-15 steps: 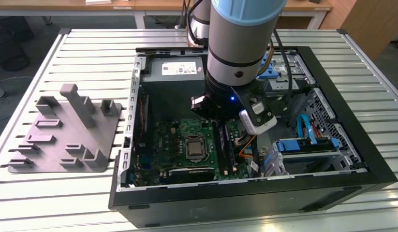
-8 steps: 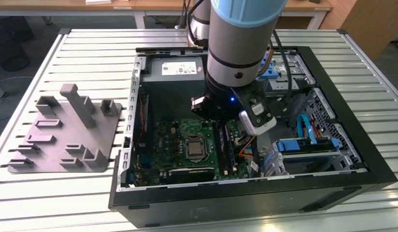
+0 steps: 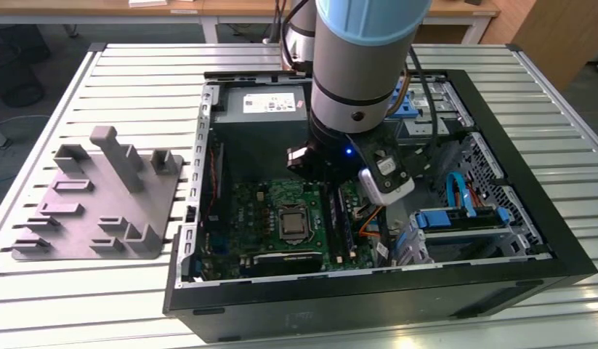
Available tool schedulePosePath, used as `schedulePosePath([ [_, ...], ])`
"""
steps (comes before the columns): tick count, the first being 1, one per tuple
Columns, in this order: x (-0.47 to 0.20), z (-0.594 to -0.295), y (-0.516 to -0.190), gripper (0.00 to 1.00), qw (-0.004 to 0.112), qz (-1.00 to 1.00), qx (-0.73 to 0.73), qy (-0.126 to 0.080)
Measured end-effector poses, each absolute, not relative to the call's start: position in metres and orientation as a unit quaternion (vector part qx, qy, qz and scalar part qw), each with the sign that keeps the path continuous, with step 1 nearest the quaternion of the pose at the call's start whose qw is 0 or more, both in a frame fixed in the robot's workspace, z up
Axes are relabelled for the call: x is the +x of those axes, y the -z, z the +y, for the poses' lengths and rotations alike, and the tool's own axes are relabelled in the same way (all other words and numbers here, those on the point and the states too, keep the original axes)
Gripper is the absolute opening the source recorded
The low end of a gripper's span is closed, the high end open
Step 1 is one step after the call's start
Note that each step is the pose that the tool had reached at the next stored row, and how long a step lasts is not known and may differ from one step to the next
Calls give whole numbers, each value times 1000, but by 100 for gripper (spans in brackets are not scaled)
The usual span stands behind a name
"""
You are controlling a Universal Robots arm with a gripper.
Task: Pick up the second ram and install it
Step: 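Insert the second ram into the second slot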
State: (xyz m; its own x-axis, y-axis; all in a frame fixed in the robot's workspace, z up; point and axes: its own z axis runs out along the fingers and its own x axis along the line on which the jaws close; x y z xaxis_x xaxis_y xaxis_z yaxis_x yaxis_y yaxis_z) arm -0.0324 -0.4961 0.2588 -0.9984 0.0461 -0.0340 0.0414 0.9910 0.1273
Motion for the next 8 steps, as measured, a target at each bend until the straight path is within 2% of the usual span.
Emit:
schedulePosePath([
  [8, -32, -496, -256, 14, 18, 998, 22, -63],
])
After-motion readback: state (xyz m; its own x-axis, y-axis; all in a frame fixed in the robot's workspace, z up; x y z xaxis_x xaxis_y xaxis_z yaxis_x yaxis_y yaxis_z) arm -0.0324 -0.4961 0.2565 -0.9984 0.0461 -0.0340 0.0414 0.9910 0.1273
